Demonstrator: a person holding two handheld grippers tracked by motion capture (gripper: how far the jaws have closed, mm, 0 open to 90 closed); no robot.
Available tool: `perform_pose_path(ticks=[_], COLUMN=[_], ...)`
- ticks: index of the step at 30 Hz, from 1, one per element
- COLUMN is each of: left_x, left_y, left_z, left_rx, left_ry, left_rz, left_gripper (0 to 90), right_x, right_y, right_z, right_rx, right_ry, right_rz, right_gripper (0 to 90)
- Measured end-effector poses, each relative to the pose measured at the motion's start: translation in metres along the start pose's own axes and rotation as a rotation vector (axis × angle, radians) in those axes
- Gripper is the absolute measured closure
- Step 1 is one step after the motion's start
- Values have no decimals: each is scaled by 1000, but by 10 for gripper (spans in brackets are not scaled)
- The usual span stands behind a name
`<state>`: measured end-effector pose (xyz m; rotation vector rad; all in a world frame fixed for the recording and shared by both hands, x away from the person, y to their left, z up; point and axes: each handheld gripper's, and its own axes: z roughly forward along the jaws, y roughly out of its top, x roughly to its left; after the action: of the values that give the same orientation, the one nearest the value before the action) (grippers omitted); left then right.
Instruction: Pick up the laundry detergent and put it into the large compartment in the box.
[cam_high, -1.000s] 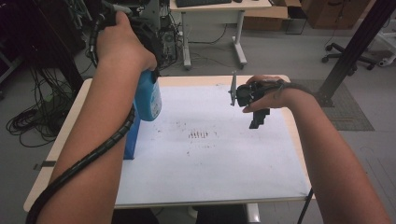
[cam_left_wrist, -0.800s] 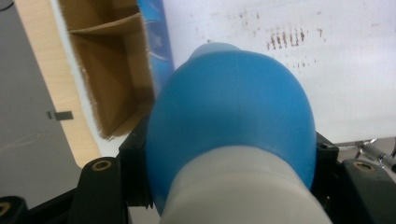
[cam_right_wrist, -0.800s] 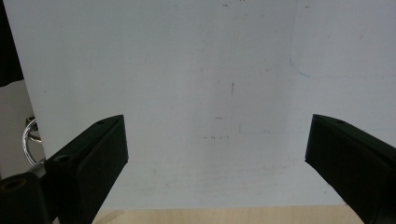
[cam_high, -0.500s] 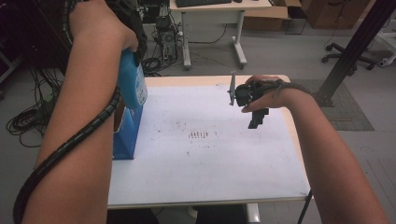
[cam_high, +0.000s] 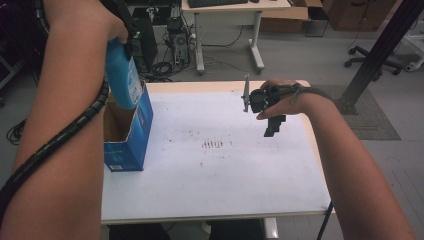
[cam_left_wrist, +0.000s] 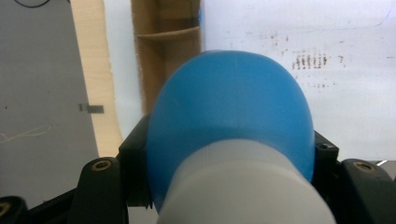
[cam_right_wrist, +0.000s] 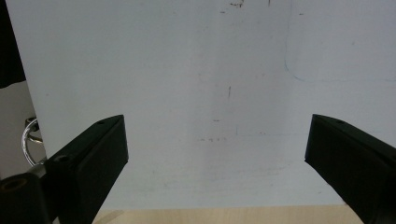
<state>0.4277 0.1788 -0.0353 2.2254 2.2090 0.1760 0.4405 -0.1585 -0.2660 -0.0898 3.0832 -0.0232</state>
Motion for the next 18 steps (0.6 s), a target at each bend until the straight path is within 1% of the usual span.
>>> perform_pose_path(ticks=[2, 3, 7, 10, 18], left_x=[6, 6, 14, 15, 25], left_y=[0, 0, -2, -2, -2], left_z=[1, 1, 6, 8, 18], left_rx=[-3, -3, -10, -8, -4], left_ry=[5, 5, 13, 20, 16], left_rz=[-4, -4, -14, -9, -20], left_gripper=[376, 375, 376, 375, 375], right_x=[0, 0, 1, 1, 2], right_y=[0, 0, 0, 0, 0], right_z=[-1, -1, -2, -2, 0], right_rx=[0, 0, 0, 1, 4], right_ry=[-1, -1, -1, -1, -2], right_rz=[2, 2, 1, 0, -2], right_gripper=[58, 58, 58, 59, 57])
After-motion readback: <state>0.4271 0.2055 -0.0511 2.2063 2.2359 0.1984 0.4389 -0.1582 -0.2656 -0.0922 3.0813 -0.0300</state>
